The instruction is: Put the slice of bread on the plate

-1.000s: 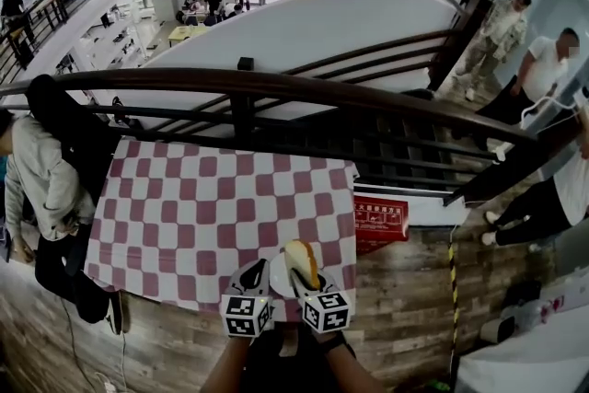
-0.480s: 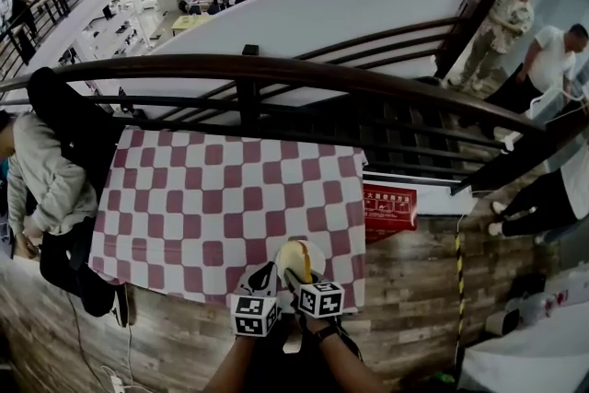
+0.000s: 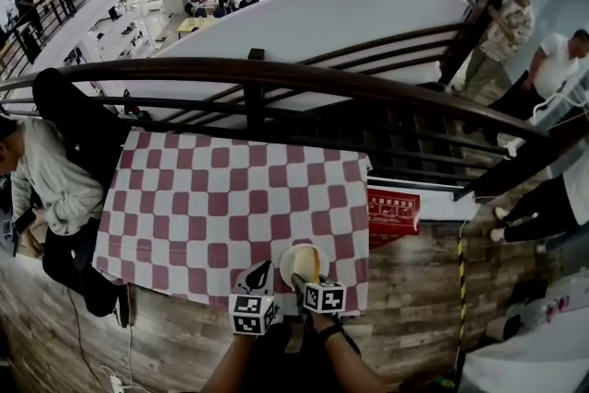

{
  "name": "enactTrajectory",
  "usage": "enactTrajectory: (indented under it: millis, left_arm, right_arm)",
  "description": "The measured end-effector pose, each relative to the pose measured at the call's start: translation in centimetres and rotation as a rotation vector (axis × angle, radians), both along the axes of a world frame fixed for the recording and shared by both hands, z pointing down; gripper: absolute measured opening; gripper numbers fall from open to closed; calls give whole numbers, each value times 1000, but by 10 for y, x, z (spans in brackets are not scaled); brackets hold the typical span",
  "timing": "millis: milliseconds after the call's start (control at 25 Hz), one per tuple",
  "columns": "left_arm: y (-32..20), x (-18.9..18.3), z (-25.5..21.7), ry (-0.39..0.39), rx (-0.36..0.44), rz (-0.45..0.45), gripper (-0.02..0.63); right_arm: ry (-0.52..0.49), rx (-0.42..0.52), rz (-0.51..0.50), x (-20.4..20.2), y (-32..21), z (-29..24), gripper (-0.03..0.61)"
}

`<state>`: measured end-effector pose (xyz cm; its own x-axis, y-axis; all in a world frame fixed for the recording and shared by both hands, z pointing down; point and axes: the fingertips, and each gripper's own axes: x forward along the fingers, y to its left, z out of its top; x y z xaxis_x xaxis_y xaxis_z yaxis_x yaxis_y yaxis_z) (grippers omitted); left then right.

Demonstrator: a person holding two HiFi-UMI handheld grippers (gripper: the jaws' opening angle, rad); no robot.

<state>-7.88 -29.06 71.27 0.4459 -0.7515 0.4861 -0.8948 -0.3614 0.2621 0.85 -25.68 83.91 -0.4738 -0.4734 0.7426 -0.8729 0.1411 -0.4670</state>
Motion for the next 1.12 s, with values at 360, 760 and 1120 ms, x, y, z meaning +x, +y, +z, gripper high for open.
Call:
enactTrajectory:
  millis: [360,760,1120]
  left_arm:
    - [-5,12,-11,-5,44,28,18]
    - [-27,33,-75,45,180,70,18]
    - [-47,41,-169,63,391,74,18]
  right_arm:
    - [347,53,115,71,-8,5,459]
    - [275,302,160,90,-41,-99,458]
    - [161,612,113,69,-70,-244,416]
